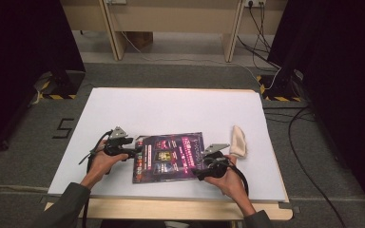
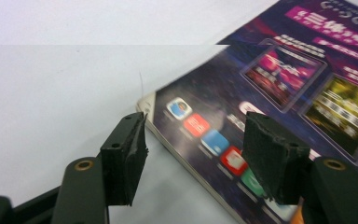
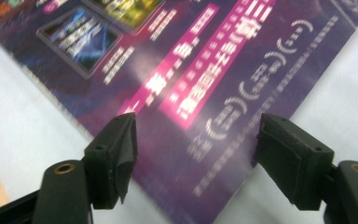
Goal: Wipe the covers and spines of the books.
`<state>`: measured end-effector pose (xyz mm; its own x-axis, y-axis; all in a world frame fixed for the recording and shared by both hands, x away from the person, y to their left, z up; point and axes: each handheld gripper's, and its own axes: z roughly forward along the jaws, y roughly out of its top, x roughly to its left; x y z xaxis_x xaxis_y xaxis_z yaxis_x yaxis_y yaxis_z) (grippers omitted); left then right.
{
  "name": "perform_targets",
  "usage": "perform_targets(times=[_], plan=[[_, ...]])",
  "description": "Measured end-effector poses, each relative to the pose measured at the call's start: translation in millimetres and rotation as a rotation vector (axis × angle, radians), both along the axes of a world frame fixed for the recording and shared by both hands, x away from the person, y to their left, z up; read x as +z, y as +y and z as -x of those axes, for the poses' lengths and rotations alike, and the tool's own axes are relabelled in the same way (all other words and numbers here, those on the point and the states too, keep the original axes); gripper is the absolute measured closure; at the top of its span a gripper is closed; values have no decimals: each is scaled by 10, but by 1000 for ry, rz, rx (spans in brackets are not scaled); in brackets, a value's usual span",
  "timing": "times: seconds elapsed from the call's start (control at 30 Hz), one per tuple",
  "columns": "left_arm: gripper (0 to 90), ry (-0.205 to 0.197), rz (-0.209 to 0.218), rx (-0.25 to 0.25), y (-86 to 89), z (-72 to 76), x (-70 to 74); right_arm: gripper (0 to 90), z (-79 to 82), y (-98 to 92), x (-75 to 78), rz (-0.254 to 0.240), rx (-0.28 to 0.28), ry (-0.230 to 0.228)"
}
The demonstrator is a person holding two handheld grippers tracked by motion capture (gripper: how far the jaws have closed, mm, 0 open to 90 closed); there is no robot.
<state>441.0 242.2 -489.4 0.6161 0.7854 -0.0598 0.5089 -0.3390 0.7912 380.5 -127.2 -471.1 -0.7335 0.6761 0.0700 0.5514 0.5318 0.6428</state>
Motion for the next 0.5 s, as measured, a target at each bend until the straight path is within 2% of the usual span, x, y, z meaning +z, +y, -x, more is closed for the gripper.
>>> perform_targets(times=[0.17, 0.23, 0.33, 0.4, 0.43, 0.5], plan=[[381, -4, 23, -18, -42, -144, -11, 271, 122, -33, -29, 18, 14, -13], [381, -13, 25, -28, -65, -200, -23, 259, 159, -40, -57, 36, 22, -14], [376, -6, 27, -46, -121, -275, -47, 264, 198, -44, -82, 60, 29, -25], [376, -7, 23, -51, -161, -308, -52, 275, 205, -43, -100, 87, 23, -38], [380, -3, 27, -59, -174, -318, -57, 266, 197, -47, -108, 90, 16, -46], [380, 6, 7, -74, -191, -333, -65, 267, 182, -56, -110, 84, 18, -38]])
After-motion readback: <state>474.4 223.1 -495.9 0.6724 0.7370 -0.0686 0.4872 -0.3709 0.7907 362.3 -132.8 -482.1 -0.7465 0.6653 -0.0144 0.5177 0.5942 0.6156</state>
